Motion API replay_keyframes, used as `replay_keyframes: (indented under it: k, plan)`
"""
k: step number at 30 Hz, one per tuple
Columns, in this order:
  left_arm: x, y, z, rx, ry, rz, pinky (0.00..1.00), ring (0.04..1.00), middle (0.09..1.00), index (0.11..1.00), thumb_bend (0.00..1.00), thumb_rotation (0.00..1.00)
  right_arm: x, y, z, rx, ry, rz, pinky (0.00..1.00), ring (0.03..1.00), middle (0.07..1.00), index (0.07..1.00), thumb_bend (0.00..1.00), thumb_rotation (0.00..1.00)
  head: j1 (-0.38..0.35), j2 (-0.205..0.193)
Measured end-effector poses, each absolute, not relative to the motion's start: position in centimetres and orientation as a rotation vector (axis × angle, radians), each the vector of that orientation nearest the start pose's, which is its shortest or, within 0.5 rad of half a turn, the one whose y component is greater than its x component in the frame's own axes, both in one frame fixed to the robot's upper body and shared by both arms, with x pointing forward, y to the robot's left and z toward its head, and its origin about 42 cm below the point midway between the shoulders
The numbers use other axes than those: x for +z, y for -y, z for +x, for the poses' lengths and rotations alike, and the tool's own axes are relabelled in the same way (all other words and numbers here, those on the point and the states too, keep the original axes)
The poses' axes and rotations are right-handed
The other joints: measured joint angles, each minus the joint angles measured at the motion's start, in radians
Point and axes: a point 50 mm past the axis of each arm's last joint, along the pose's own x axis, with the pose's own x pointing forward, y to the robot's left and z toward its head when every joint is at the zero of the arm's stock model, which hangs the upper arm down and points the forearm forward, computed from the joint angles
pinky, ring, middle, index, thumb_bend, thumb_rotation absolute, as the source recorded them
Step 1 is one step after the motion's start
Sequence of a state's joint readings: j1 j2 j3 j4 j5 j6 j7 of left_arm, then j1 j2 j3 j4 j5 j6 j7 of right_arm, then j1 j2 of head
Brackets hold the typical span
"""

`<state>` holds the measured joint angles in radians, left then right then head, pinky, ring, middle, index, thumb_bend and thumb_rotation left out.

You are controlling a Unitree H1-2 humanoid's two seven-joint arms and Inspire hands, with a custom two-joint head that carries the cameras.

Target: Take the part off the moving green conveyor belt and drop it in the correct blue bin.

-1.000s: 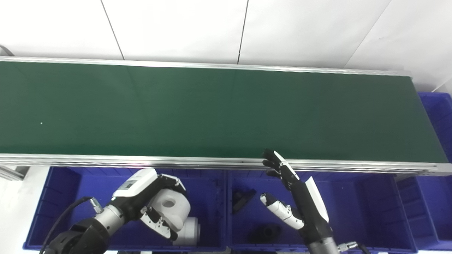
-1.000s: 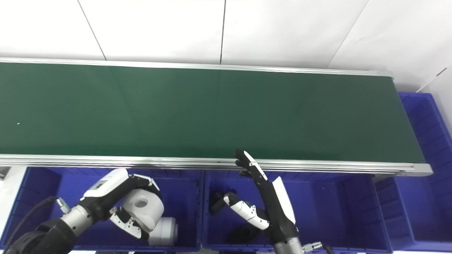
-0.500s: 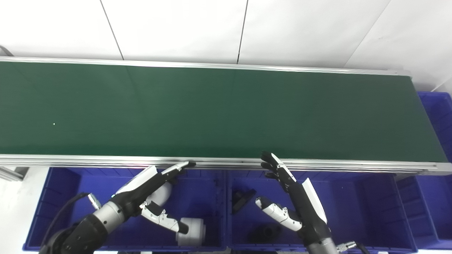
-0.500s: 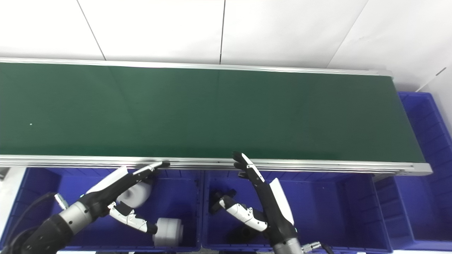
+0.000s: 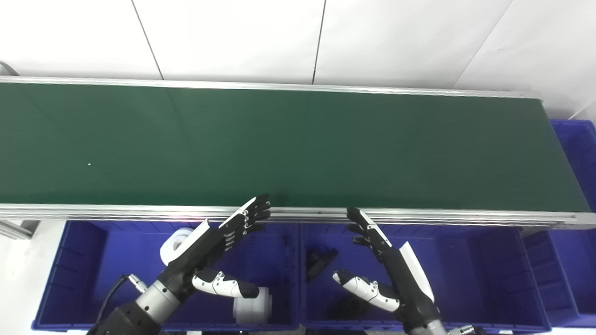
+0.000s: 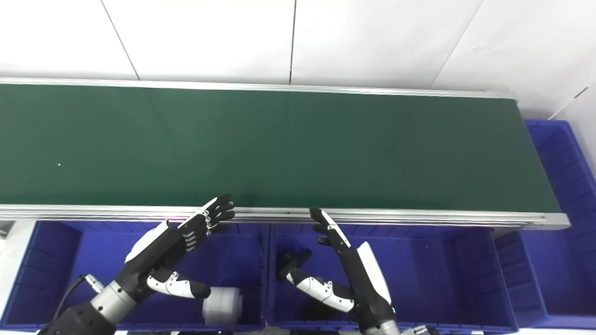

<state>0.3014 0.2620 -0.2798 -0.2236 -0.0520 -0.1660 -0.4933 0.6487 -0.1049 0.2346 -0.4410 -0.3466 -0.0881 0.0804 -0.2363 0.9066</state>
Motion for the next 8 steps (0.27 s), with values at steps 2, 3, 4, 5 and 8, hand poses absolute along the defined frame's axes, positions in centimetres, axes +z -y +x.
replay_keyframes:
  k: [2, 3, 4, 5, 8]
  plan:
    - [9.05, -20.07, 16.08, -0.756, 0.03, 0.143, 0.93, 0.979, 1.0, 1.0, 0.9, 0.51, 10.75, 19.48, 7.47, 0.222, -0.108, -0.341, 0.82, 0.893, 0.927, 0.944, 0.74, 0.64, 0.005, -0.002]
    - [9.01, -20.02, 16.03, -0.756, 0.029, 0.153, 0.93, 0.988, 1.0, 1.0, 0.89, 0.52, 10.75, 19.49, 7.47, 0.222, -0.108, -0.341, 0.82, 0.892, 0.926, 0.944, 0.74, 0.64, 0.006, -0.002]
    - [8.96, -19.96, 15.96, -0.757, 0.026, 0.164, 0.94, 0.995, 1.0, 1.0, 0.89, 0.54, 10.75, 19.51, 7.47, 0.221, -0.108, -0.342, 0.82, 0.892, 0.926, 0.944, 0.74, 0.65, 0.006, -0.002]
    - [8.9, -19.94, 15.85, -0.755, 0.023, 0.171, 0.95, 0.998, 1.0, 1.0, 0.89, 0.55, 10.75, 19.53, 7.46, 0.221, -0.108, -0.342, 0.83, 0.895, 0.927, 0.945, 0.74, 0.64, 0.006, -0.002]
    - [8.67, -20.04, 15.47, -0.736, 0.012, 0.197, 0.98, 1.0, 1.0, 1.0, 0.89, 0.6, 10.74, 19.57, 7.41, 0.222, -0.11, -0.344, 0.84, 0.904, 0.931, 0.945, 0.74, 0.66, 0.005, -0.005]
